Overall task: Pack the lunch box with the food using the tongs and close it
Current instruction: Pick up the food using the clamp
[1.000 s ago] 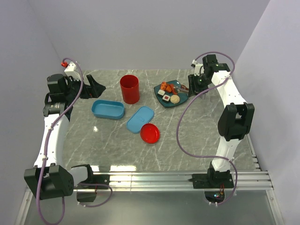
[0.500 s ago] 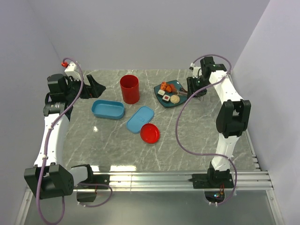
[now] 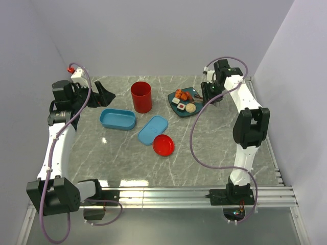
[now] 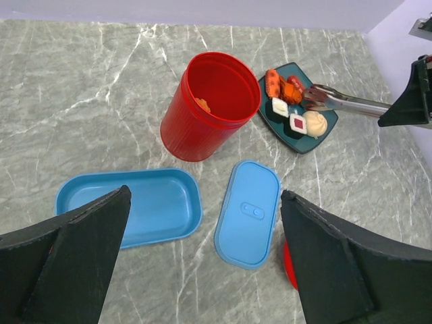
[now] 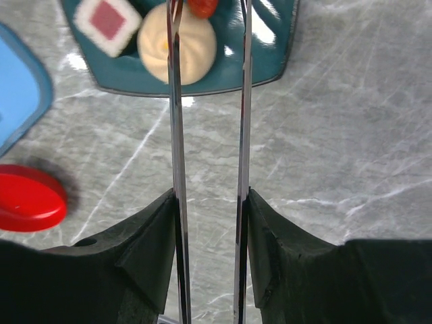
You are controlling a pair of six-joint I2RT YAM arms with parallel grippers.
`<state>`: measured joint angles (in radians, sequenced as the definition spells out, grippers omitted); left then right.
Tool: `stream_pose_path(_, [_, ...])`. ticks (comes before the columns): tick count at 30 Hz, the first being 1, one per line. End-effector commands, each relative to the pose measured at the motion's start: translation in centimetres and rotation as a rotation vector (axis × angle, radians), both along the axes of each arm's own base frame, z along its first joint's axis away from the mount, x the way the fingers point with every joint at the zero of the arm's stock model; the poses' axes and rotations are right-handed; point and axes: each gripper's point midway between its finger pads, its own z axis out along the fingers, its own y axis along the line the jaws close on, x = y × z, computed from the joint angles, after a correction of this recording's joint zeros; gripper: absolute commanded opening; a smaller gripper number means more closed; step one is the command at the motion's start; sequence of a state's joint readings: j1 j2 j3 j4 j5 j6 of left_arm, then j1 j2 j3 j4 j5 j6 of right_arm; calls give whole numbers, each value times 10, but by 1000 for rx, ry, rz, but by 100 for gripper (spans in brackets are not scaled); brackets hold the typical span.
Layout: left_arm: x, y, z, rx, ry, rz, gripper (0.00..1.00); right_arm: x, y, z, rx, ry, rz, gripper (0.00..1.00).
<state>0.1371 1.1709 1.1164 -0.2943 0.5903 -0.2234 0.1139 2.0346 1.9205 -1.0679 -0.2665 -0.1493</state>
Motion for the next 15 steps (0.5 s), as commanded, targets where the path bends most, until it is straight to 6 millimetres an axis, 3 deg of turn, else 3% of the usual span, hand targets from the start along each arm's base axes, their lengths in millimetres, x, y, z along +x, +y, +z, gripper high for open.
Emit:
stream_pose_path(1, [4,0,8,6,-46,-17,99,10,-7,2,-70,-28,0,49])
stream_pose_path(6, [3,-1,8,9,-46,-18,99,11,-12,1,-105,-36,2,48])
stream_pose_path(15, [3,0,7,11,-44,-14,100,18,-3,-1,-99,-48,23,47])
